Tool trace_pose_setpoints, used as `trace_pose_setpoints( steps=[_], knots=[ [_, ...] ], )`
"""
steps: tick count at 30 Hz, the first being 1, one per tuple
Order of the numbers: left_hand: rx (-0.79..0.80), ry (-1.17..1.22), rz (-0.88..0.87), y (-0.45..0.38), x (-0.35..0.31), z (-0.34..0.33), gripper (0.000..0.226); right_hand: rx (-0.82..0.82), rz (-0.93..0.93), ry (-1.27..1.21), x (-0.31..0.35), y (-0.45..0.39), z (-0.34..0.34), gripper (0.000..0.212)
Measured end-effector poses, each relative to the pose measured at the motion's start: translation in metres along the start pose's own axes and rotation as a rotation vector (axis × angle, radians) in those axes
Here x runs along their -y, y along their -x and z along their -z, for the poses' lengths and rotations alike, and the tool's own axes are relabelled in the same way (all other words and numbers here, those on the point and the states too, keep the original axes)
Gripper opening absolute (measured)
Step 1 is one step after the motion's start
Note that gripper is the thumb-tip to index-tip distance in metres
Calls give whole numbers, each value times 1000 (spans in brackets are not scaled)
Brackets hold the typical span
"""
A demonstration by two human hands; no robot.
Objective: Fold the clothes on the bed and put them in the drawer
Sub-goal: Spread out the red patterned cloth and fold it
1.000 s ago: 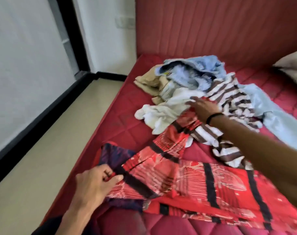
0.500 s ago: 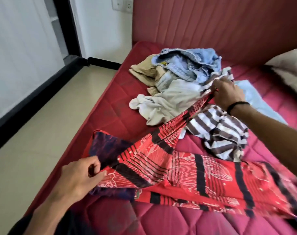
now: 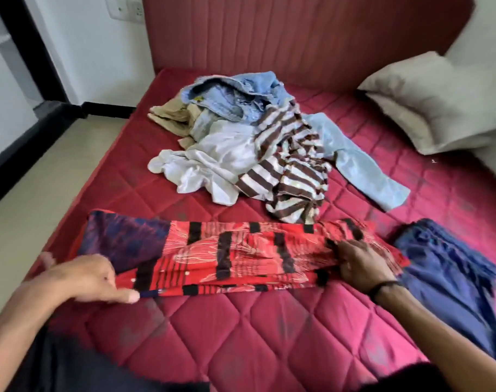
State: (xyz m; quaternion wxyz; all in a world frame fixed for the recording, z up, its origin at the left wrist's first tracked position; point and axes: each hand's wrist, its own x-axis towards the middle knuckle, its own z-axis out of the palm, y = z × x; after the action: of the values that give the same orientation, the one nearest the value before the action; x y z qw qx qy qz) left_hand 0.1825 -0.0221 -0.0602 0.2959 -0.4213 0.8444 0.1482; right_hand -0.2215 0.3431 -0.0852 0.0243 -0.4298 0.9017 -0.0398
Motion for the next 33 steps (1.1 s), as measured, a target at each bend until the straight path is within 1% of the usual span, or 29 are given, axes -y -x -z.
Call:
trace_pose_setpoints(
  steps=[1,2,3,4,5,6,7,8,9,10,11,14,16,17,19,21,23,25,26,27,28,29,30,31,32,33],
  knots=[
    [-16,9,33,-3,-10,12,83,20,-73,-8,4,-6,5,19],
    [-131,28,48,-9,-21,20,86,25,-160,2,9,-13,9,20],
    [-320,27,66,-16,-34,22,83,8,-228,22,11,-18,10,24],
    [-535,41,33,-21,-59,20,73,-32,-277,26,9,-20,12,30],
    [-695,83,-44,-20,-86,13,60,-69,-317,13,6,-21,10,37],
    [-792,135,-173,-18,-115,4,52,-80,-359,-2,2,-22,6,47],
    [-792,171,-314,-16,-141,-6,55,-49,-405,-3,-1,-23,1,58],
    [-705,165,-406,-16,-164,-18,64,1,-459,-4,-5,-25,-3,68],
    [-610,127,-435,-18,-184,-31,74,40,-510,-20,-11,-27,-8,77],
    [-524,83,-403,-30,-194,-45,82,64,-556,-33,-16,-30,-9,85],
    [-486,55,-347,-39,-202,-54,87,75,-593,-45,-21,-32,-10,93],
    [-474,48,-228,-59,-212,-56,92,76,-659,-47,-35,-43,-8,119],
    [-440,37,-212,-62,-214,-51,96,92,-719,-76,-42,-51,-3,128],
    [-416,26,-208,-62,-214,-48,97,95,-754,-105,-46,-54,-1,125],
    [-373,4,-201,-61,-215,-45,100,81,-802,-163,-53,-62,-1,112],
    [-347,-18,-191,-58,-219,-43,100,63,-762,-173,-54,-65,-2,95],
    [-334,2,-177,-57,-223,-41,99,-15,-709,-180,-53,-67,0,83],
    [-425,66,-196,-54,-233,-39,95,-152,-676,-202,-56,-70,8,81],
    [-506,95,-243,-53,-241,-38,92,-188,-601,-206,-61,-75,9,77],
    [-581,103,-309,-51,-252,-38,88,-178,-474,-201,-64,-79,8,71],
    [-635,100,-385,-48,-265,-38,84,-124,-327,-213,-65,-85,4,62],
    [-661,97,-468,-47,-281,-39,81,-30,-214,-219,-65,-90,-3,54],
    [-666,97,-549,-47,-298,-41,78,60,-151,-198,-65,-94,-11,47],
    [-655,93,-614,-49,-314,-45,75,126,-140,-155,-64,-97,-16,40],
    [-634,85,-661,-54,-328,-51,74,153,-162,-117,-62,-98,-14,34],
    [-619,72,-688,-60,-337,-57,73,143,-212,-106,-63,-100,-12,28]
  ],
)
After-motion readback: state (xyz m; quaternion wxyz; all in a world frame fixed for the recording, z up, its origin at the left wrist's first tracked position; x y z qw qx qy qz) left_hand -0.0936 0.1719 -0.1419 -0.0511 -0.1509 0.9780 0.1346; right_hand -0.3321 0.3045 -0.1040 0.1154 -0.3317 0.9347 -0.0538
